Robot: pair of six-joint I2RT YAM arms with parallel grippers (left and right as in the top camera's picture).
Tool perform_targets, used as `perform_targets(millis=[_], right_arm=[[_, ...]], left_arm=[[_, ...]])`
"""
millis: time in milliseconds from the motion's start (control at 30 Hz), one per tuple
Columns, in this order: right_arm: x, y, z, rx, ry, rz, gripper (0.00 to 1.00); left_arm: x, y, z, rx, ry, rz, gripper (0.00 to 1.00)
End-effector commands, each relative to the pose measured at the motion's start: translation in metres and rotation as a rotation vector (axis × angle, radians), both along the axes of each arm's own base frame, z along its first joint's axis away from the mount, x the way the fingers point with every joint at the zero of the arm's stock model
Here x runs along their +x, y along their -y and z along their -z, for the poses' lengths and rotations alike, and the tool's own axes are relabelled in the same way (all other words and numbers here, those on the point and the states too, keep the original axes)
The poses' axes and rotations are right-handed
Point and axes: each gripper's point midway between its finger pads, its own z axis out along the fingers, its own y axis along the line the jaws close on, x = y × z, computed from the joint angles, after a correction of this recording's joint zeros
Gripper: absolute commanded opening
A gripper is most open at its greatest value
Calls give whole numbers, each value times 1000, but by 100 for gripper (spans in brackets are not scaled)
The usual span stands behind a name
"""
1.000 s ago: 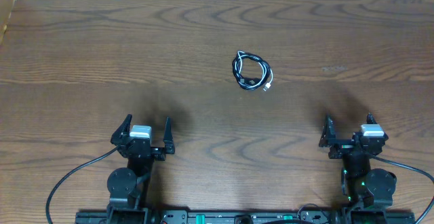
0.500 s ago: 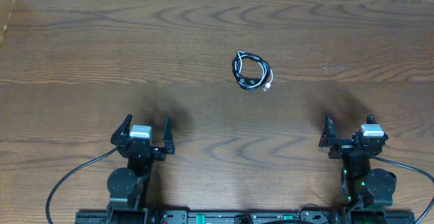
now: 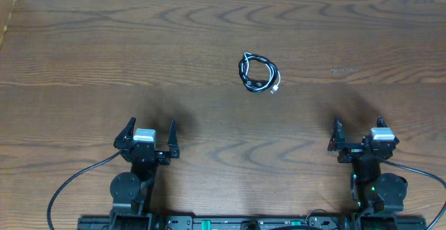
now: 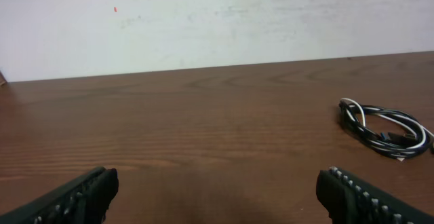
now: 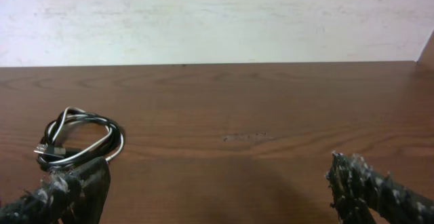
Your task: Untangle cables
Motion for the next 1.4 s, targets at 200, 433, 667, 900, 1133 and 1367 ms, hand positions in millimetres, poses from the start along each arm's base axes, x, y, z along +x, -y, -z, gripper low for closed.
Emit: perform_targets(millis=[200,433,667,900,1133,1367], right_arm=[[0,-1,1,10,-1,-1,99],[0,-1,1,10,-1,-1,99],[0,-1,1,10,-1,-1,99],[0,-1,1,10,-1,-1,99],[0,-2,1,10,-1,-6,99],[0,0,0,-71,1,-4,99]], left_arm=[[-1,2,16,20,-52,12,98],[-1,2,16,20,-52,12,98],[-1,2,16,20,-52,12,98],[-1,2,16,20,-49,11,98],[-1,2,16,20,-49,12,98],[1,2,-2,-63,14,4,98]])
